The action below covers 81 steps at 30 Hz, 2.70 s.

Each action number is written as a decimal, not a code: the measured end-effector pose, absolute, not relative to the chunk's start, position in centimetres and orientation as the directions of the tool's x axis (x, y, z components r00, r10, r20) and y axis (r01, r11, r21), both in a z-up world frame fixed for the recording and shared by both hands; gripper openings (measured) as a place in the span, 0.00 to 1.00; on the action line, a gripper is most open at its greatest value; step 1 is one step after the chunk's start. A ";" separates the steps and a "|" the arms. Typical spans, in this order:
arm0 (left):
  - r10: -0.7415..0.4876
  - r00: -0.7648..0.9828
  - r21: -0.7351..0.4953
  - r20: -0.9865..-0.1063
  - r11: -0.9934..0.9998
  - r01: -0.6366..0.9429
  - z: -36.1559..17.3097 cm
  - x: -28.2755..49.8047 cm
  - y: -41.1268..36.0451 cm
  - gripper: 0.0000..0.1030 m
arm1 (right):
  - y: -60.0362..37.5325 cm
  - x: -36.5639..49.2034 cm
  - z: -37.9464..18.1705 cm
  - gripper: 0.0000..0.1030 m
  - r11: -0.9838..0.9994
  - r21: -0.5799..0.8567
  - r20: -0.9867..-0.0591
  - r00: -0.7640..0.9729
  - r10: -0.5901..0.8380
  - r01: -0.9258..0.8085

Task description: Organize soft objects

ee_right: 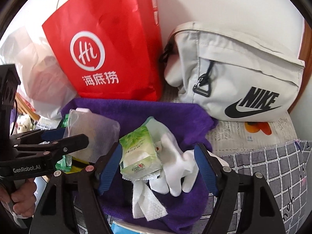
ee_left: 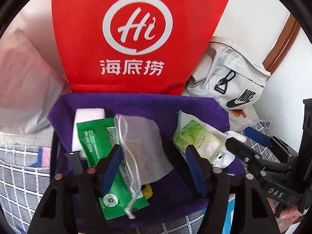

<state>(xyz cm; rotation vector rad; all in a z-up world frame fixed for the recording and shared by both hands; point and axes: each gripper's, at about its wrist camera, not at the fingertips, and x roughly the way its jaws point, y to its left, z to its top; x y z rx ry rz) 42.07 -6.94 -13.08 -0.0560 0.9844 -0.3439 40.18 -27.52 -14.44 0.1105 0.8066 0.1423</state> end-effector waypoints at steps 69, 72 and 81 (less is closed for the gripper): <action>-0.090 0.780 -0.044 -0.620 0.996 0.080 -1.6 2.8 -1.9 0.91 | -23.1 1.4 -6.6 0.98 0.994 0.077 -0.572 0.814 0.106 -0.076; -0.088 0.780 -0.041 -0.619 0.996 0.080 -1.5 2.7 -2.0 0.91 | -23.1 1.3 -6.5 0.98 0.994 0.079 -0.570 0.815 0.106 -0.074; -0.090 0.780 -0.043 -0.619 0.996 0.081 -1.4 2.5 -1.9 0.91 | -22.9 0.8 -6.2 0.98 0.994 0.076 -0.564 0.819 0.107 -0.078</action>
